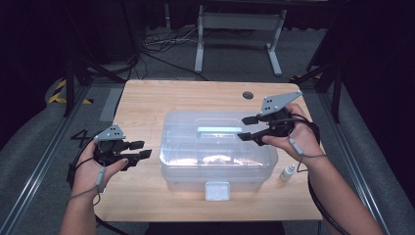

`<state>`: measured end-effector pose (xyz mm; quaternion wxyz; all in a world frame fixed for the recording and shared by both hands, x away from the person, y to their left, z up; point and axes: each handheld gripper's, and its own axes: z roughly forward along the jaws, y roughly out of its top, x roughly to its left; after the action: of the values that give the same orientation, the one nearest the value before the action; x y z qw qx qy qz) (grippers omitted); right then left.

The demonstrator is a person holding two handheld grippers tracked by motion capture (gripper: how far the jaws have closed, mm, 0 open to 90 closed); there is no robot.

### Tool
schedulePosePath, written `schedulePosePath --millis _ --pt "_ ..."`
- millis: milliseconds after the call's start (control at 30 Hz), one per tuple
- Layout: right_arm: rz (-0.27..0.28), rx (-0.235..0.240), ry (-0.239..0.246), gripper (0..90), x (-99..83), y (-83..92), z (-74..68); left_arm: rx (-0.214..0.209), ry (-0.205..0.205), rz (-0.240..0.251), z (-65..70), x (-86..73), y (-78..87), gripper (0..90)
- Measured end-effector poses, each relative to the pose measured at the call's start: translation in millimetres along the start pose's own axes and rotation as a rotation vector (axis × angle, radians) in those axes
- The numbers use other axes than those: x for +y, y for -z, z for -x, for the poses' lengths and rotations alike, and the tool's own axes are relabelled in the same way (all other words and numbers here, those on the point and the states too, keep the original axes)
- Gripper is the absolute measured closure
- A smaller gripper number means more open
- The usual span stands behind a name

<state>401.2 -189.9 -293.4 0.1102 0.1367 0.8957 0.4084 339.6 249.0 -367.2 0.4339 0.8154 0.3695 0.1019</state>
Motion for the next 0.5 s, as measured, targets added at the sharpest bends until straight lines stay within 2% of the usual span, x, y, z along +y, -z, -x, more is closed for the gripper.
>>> schedulePosePath --millis 333,400,500 --pt "-0.042 0.019 0.046 49.9 9.3 -20.6 -1.1 -0.012 -0.005 -0.001 0.3 0.1 0.5 55.5" --pt "-0.056 0.014 0.072 54.7 11.2 -24.5 -1.1 -0.013 -0.005 -0.001 0.4 0.1 0.3 55.6" --pt "-0.066 0.022 0.085 59.2 12.7 -26.7 -1.6 -0.016 -0.004 -0.001 1.0 0.2 0.1 55.6"
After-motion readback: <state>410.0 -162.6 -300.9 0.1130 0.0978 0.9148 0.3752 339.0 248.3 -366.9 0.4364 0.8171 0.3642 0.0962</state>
